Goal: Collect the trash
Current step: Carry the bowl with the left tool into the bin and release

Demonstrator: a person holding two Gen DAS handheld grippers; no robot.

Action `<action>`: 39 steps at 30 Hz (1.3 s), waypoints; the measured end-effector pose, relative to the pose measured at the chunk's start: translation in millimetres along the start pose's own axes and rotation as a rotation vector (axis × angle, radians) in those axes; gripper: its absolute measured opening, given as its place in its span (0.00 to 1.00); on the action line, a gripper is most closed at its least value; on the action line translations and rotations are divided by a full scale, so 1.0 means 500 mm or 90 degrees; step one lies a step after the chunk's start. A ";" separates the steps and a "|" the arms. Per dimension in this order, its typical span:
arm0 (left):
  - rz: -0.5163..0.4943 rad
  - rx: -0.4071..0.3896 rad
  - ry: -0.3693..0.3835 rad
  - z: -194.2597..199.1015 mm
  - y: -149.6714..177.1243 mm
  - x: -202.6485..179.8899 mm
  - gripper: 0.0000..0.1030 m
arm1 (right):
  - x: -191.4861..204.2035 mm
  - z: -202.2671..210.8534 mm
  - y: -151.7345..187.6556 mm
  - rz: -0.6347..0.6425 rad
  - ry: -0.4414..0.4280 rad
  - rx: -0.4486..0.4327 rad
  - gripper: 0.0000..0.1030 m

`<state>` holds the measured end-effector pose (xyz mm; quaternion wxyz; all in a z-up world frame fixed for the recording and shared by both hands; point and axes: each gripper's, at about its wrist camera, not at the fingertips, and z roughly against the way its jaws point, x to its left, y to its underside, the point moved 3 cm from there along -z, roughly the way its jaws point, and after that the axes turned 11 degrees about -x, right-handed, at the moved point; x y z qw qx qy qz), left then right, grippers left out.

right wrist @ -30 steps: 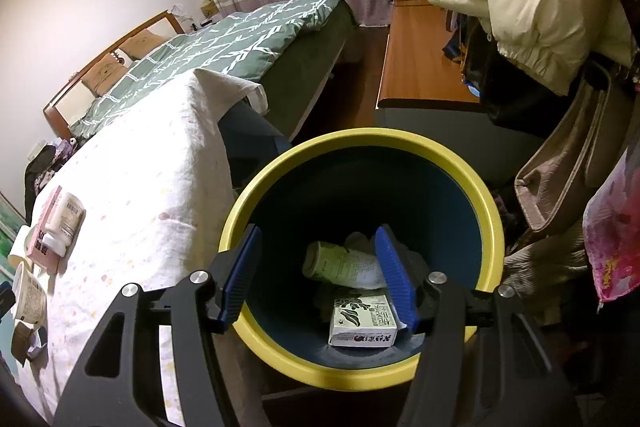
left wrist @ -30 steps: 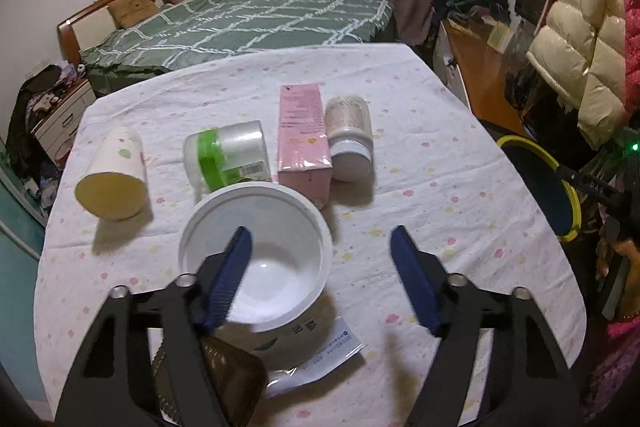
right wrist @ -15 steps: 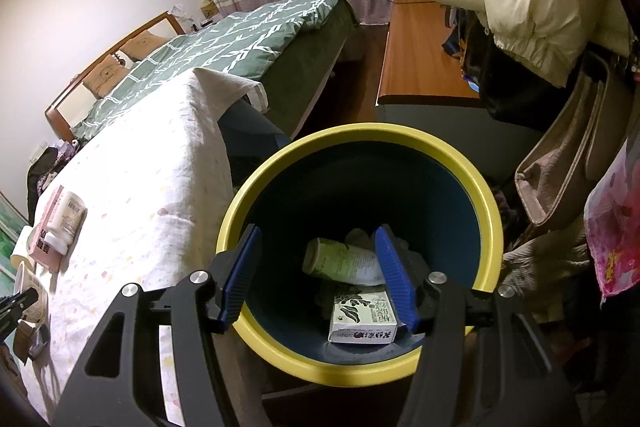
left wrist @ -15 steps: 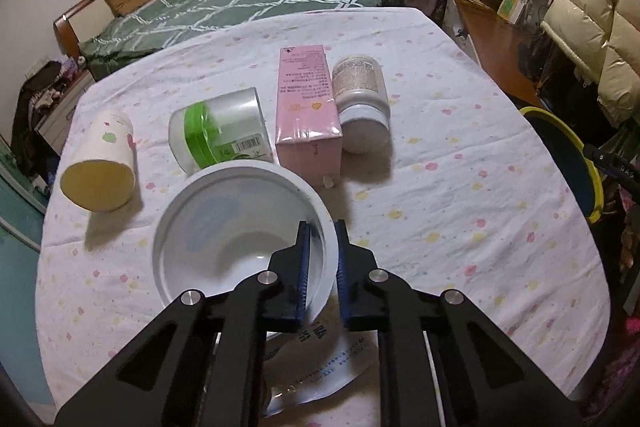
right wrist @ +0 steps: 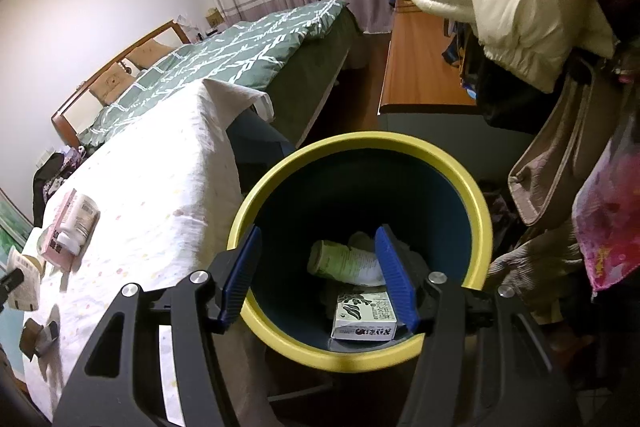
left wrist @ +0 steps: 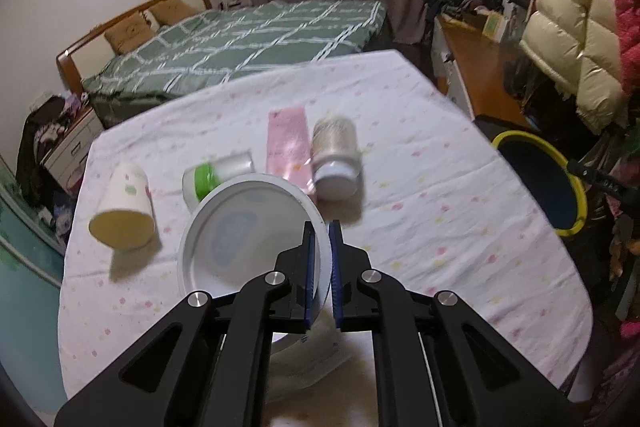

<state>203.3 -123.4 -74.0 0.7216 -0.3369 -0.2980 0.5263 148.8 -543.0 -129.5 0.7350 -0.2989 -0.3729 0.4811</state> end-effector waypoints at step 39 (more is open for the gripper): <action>-0.143 0.057 0.316 -0.235 -0.124 -0.665 0.63 | -0.159 0.152 0.059 -0.022 0.087 -0.021 0.55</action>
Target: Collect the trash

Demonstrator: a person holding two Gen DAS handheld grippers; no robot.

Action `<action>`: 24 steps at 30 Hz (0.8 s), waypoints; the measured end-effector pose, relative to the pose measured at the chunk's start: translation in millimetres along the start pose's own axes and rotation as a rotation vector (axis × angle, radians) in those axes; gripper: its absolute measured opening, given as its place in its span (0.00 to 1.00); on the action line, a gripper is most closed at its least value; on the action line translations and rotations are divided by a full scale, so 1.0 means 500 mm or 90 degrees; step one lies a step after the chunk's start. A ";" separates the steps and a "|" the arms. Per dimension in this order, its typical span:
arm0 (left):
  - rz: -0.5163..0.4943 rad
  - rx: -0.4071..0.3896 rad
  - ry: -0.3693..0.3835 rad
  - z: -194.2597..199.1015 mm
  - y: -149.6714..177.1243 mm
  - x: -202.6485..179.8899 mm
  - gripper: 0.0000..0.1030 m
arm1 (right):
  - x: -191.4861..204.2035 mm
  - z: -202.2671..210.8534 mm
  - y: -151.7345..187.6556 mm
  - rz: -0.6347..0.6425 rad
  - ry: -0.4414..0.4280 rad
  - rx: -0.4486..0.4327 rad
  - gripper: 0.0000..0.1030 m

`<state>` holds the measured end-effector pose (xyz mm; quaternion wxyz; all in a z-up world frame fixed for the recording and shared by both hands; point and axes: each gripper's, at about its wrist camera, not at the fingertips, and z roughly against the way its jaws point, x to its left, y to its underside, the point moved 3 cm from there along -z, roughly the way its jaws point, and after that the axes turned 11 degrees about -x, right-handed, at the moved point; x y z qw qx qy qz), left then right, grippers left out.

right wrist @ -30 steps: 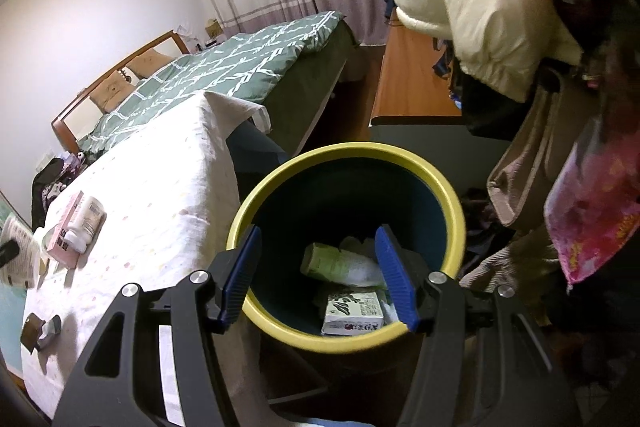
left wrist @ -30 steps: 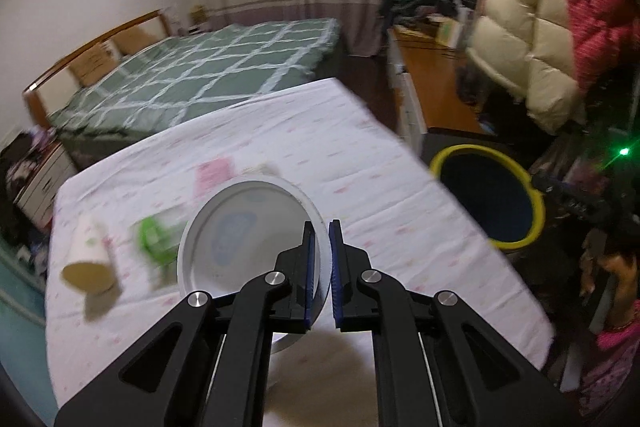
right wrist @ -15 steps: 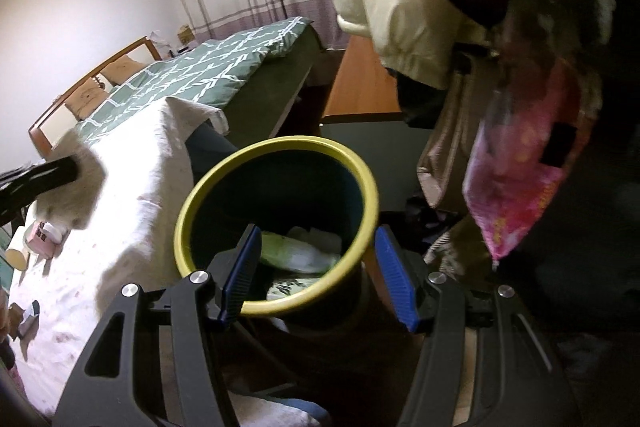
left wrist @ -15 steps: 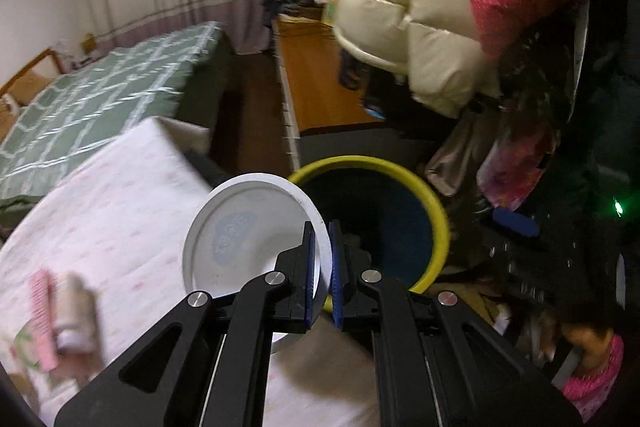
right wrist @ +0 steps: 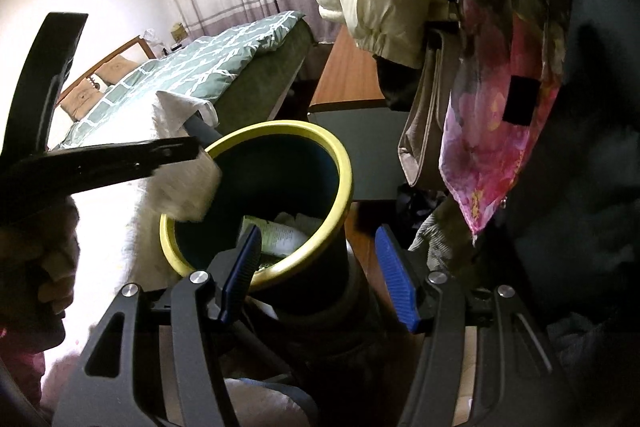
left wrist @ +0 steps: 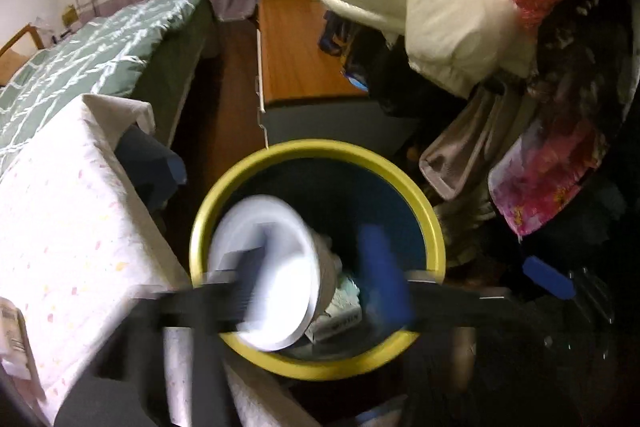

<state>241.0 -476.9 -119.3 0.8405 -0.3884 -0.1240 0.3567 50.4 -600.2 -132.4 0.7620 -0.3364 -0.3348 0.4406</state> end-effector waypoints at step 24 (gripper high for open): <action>0.186 -0.197 -0.216 0.550 0.177 0.276 0.89 | 0.200 -0.005 0.029 0.072 -0.103 0.028 0.55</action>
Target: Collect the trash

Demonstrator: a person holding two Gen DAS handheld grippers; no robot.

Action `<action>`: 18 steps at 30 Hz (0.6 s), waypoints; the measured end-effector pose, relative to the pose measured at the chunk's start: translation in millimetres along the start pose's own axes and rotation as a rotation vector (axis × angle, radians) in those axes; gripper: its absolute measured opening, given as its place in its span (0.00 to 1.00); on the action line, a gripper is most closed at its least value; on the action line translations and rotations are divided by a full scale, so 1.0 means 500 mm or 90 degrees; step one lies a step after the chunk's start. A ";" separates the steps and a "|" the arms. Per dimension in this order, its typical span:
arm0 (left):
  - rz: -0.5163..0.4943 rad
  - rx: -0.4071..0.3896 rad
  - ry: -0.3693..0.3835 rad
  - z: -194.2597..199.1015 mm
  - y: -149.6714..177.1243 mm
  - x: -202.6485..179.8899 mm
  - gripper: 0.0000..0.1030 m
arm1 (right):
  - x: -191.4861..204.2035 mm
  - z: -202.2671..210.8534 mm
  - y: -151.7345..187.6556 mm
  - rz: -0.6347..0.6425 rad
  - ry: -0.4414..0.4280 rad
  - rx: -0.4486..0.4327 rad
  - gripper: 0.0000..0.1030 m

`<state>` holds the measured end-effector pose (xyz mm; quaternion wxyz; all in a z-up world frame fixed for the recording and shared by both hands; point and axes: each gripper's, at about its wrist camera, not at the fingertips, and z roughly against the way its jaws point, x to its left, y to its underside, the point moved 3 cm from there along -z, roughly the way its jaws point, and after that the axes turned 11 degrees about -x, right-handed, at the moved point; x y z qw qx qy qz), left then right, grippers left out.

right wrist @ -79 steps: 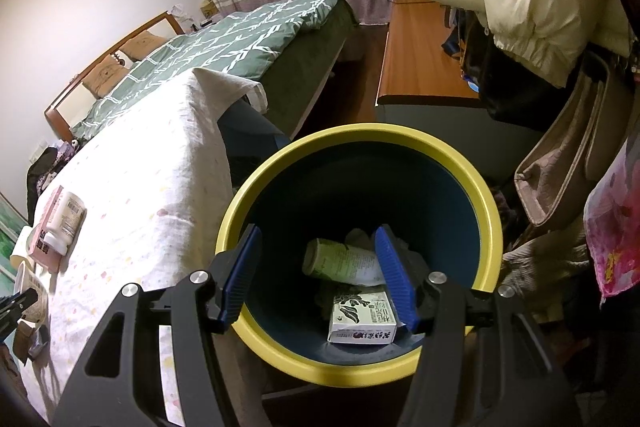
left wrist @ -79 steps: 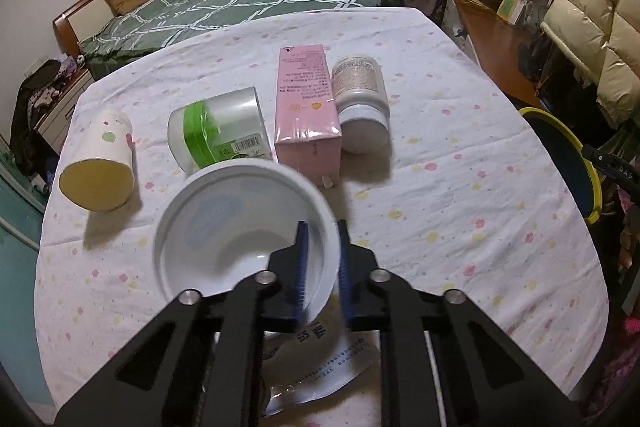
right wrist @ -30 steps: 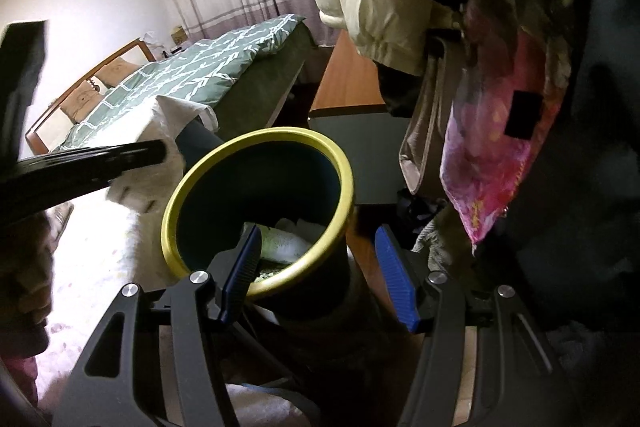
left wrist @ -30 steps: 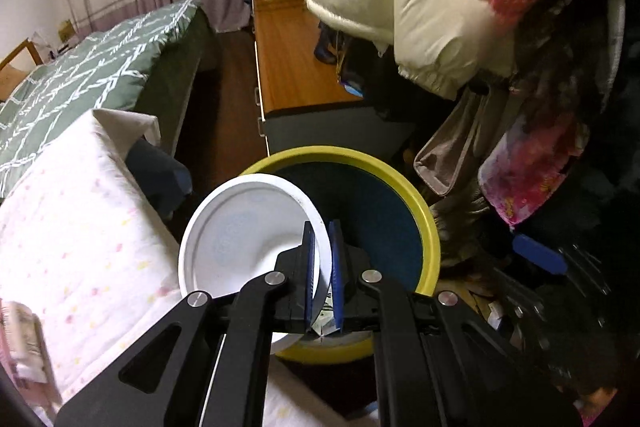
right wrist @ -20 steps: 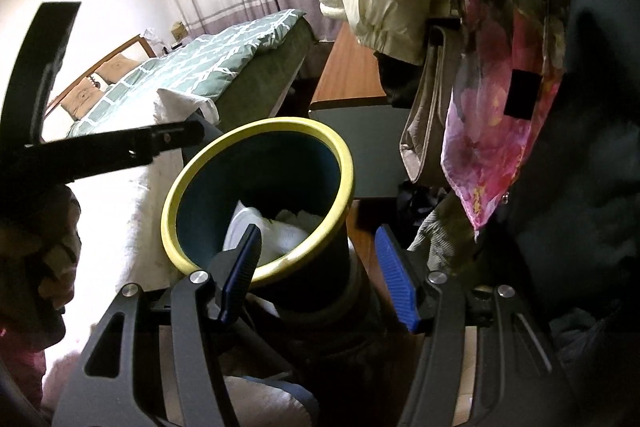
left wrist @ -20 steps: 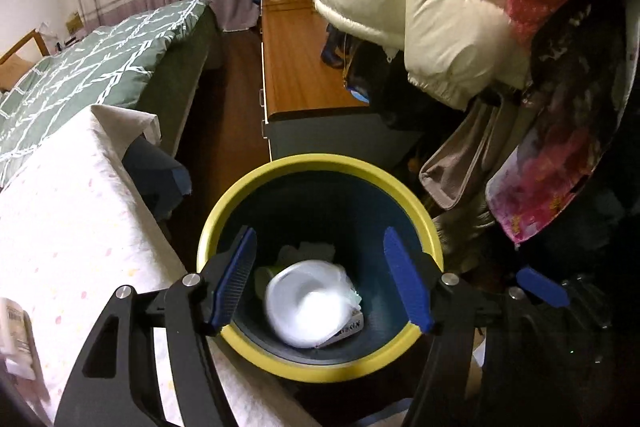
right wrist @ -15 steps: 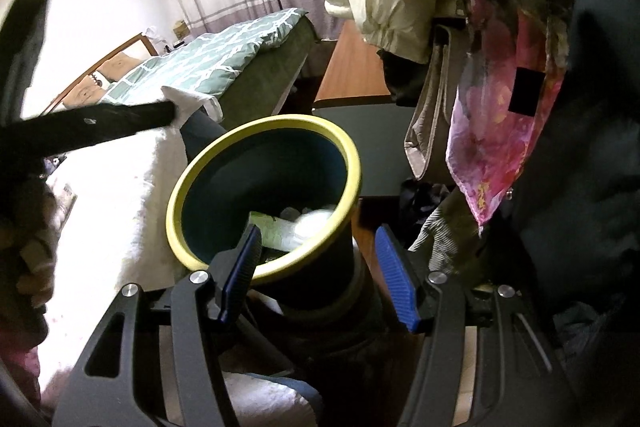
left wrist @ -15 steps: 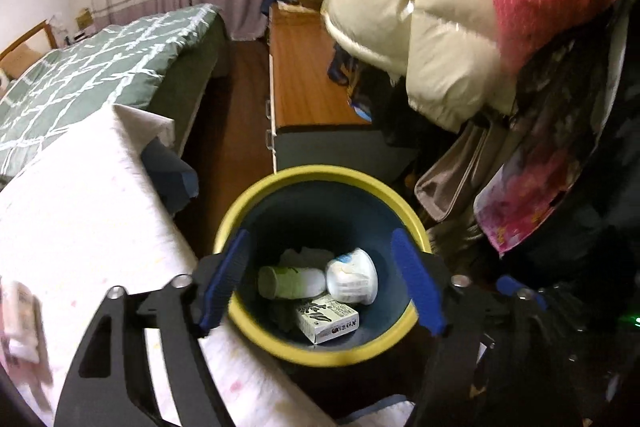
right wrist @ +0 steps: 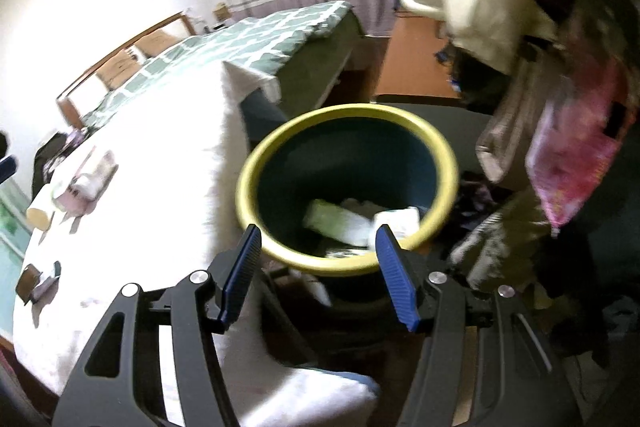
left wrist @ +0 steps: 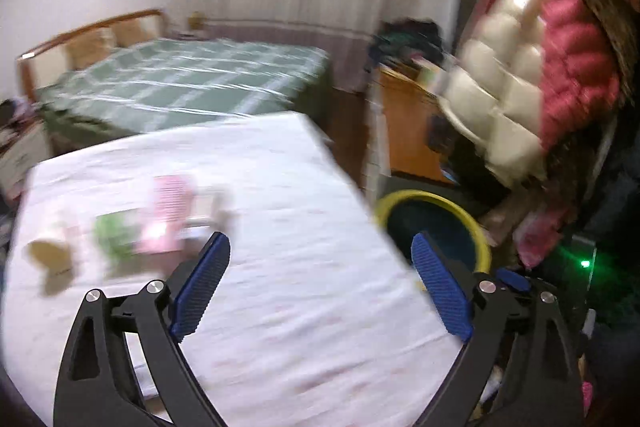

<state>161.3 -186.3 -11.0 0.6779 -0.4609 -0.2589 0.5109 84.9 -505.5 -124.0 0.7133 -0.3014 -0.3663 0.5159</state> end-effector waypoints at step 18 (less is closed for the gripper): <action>0.121 -0.068 -0.178 0.219 0.078 0.343 0.90 | 0.443 -0.105 -0.006 0.124 -0.187 0.046 0.55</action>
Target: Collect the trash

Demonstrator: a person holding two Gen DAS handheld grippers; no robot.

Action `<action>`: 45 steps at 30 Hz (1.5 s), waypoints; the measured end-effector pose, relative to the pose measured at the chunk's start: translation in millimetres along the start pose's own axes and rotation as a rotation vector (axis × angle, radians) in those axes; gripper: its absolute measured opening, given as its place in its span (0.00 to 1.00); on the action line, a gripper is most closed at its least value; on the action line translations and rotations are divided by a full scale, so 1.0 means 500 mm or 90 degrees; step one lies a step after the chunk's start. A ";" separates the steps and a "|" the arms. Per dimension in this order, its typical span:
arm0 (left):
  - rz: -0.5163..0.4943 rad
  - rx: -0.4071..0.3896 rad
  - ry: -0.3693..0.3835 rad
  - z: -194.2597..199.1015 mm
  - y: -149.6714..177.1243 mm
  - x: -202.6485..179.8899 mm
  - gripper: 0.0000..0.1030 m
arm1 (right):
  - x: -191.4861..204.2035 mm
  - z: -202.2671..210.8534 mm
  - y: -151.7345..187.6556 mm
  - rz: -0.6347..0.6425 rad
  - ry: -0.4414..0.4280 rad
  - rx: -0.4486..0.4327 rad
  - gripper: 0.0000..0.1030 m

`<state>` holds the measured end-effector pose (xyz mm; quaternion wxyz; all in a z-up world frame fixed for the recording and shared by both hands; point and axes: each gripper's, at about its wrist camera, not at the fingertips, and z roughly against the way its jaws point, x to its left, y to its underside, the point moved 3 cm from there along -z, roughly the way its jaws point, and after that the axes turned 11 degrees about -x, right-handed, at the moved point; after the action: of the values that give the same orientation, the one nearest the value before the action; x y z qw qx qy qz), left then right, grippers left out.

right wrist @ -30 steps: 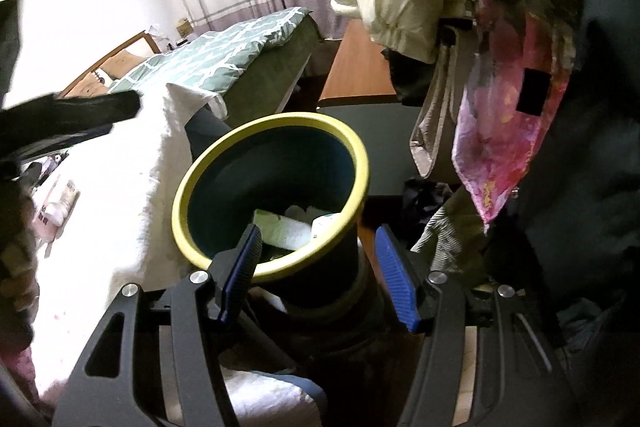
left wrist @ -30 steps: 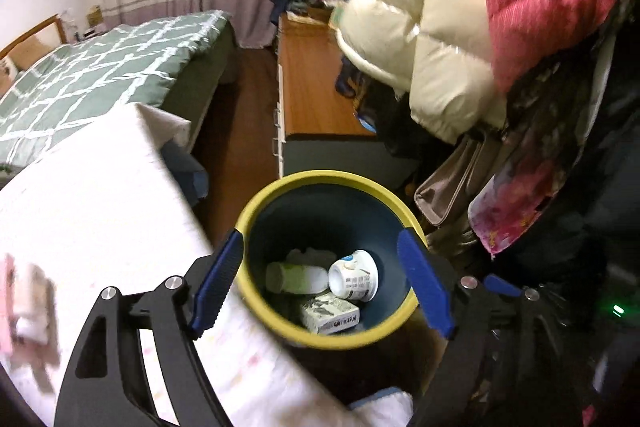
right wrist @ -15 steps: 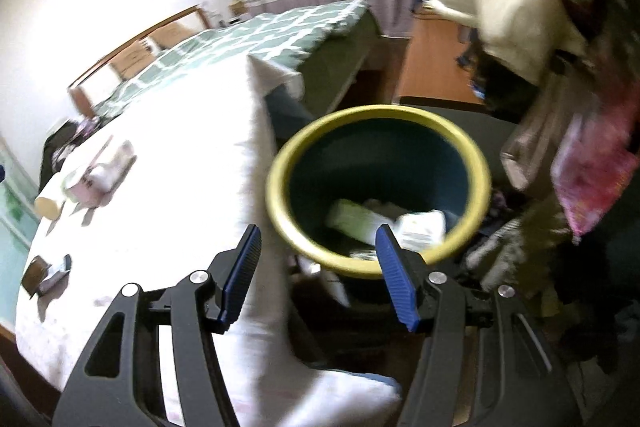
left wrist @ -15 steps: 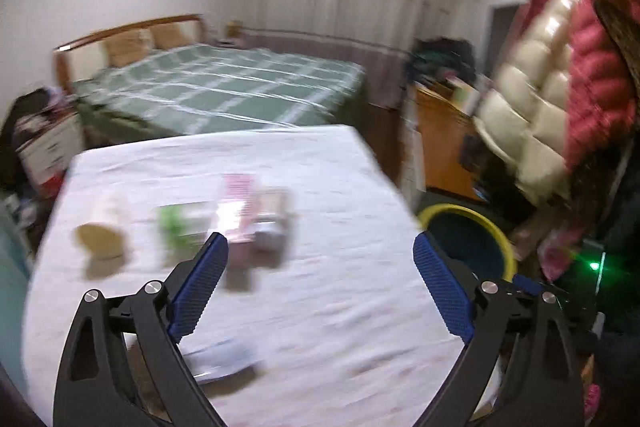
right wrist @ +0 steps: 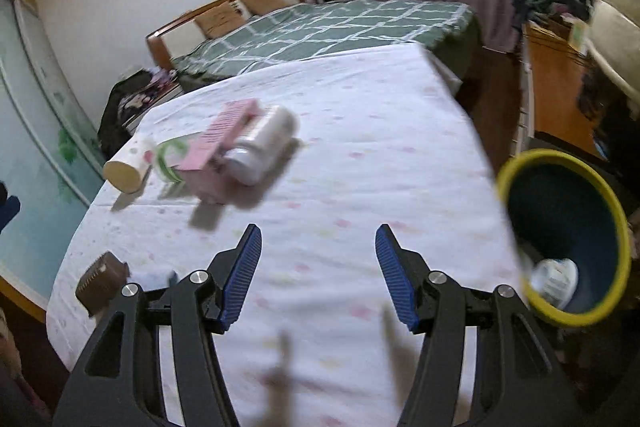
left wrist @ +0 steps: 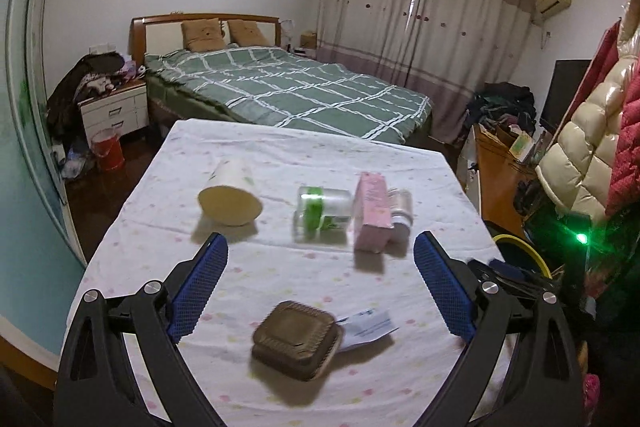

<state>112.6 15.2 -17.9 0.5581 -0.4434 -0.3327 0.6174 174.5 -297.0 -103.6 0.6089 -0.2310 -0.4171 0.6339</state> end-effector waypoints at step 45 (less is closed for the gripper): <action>0.047 0.072 0.009 -0.081 0.067 0.064 0.90 | 0.078 -0.238 -0.139 0.166 0.000 0.054 0.78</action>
<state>137.2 37.8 -69.7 0.5610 -0.4276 -0.2770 0.6525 304.3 -236.3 -104.1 0.5307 -0.2569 -0.3566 0.7247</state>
